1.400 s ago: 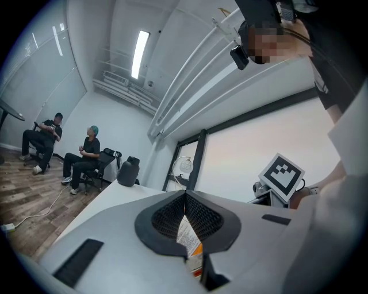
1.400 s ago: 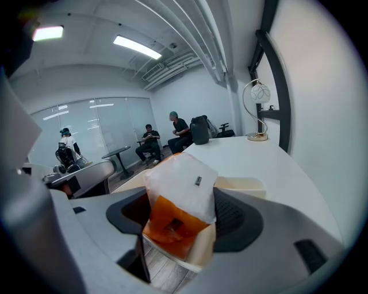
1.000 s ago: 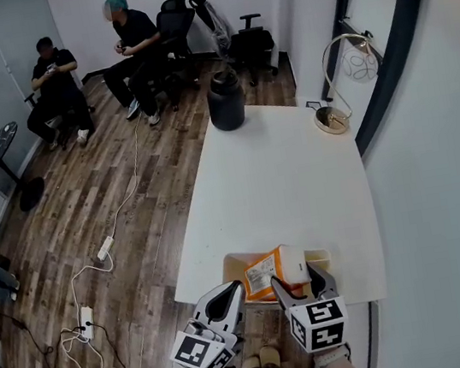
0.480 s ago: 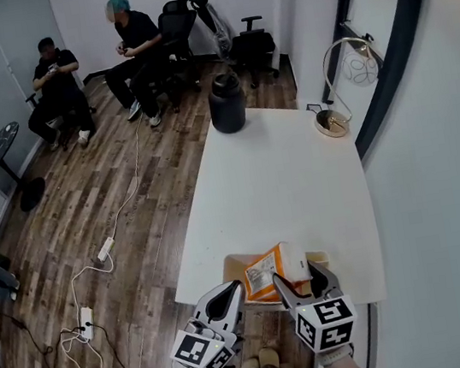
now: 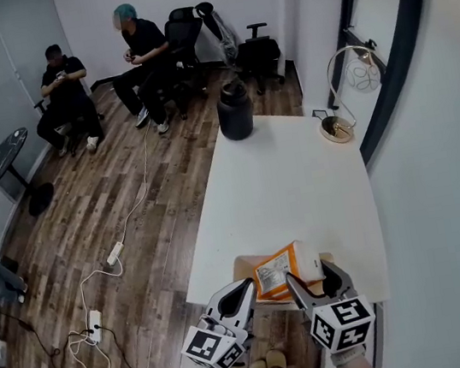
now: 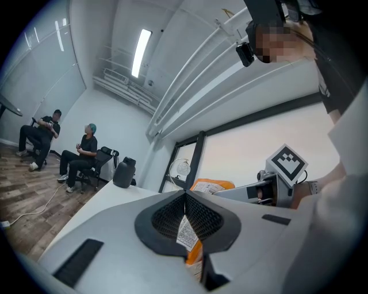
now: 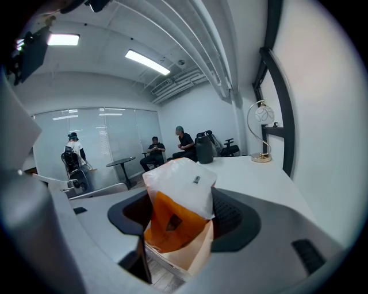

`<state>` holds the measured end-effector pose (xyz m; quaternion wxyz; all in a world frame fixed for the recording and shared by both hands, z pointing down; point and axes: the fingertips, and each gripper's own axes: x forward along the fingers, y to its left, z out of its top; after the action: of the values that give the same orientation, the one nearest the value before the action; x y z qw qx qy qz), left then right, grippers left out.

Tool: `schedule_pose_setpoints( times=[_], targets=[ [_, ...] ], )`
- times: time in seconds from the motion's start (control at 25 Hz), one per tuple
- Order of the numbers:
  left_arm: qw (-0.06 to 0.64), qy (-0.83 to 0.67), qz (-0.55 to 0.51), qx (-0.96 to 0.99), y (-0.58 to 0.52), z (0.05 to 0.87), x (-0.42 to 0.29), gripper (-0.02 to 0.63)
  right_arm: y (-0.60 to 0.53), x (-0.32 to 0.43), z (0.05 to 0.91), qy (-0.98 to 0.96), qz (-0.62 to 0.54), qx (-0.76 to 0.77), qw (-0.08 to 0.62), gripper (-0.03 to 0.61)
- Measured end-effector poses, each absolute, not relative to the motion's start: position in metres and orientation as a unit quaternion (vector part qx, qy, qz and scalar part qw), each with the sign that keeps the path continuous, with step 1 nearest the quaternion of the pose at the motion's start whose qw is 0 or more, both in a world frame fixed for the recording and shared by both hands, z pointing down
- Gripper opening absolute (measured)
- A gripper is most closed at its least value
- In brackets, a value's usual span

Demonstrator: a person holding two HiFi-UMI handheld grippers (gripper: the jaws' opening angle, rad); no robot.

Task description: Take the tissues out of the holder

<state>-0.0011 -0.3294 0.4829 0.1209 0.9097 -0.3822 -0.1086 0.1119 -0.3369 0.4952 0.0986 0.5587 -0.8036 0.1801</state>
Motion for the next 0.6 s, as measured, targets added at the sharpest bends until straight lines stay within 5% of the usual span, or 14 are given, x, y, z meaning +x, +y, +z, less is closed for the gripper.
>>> schedule_pose_setpoints(
  times=[0.6],
  targets=[
    [0.135,-0.383,-0.121,0.906,-0.314,0.46,0.007,0.006,-0.326,0.127,0.455,-0.807,0.149,0.567,0.063,0.298]
  ],
)
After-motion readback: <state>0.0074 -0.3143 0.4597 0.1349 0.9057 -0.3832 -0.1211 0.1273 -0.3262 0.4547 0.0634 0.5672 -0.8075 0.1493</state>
